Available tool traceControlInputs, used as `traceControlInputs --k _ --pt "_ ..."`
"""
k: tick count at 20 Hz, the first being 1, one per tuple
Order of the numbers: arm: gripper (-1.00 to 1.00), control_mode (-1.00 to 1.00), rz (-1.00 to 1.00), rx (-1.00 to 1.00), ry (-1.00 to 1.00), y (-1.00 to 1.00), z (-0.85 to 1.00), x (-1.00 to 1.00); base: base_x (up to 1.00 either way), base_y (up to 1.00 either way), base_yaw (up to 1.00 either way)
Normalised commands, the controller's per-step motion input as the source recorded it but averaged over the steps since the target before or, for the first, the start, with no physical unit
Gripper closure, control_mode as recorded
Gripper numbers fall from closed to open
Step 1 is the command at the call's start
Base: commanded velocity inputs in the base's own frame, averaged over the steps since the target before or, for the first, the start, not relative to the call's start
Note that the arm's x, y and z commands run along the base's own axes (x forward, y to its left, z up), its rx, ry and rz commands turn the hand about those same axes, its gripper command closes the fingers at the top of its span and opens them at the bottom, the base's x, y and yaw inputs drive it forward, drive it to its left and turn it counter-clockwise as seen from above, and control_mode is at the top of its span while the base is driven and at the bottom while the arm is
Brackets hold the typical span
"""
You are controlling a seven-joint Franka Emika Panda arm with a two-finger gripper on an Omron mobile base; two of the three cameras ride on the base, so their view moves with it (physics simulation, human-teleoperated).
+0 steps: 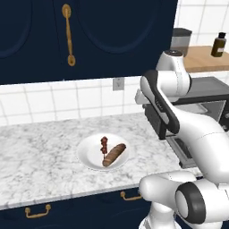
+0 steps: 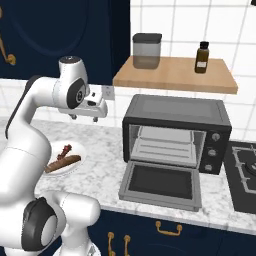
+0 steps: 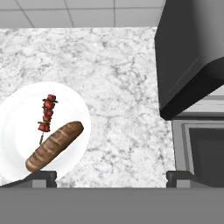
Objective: Pick up the kebab skewer and baguette bread, and place them inside the toaster oven. Close the toaster oven door and start by setting the timer.
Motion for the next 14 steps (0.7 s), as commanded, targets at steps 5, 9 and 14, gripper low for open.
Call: traceControlInputs --k 5,9,14 --pt "-1.0 1.0 0.0 0.0 0.0 0.0 0.0 0.0 0.0 -0.39 0.0" --pt "-1.0 1.0 0.0 0.0 0.0 0.0 0.0 0.0 0.0 -0.38 0.0" --pt "-1.0 1.0 0.0 0.0 0.0 0.0 0.0 0.0 0.0 -0.04 0.0"
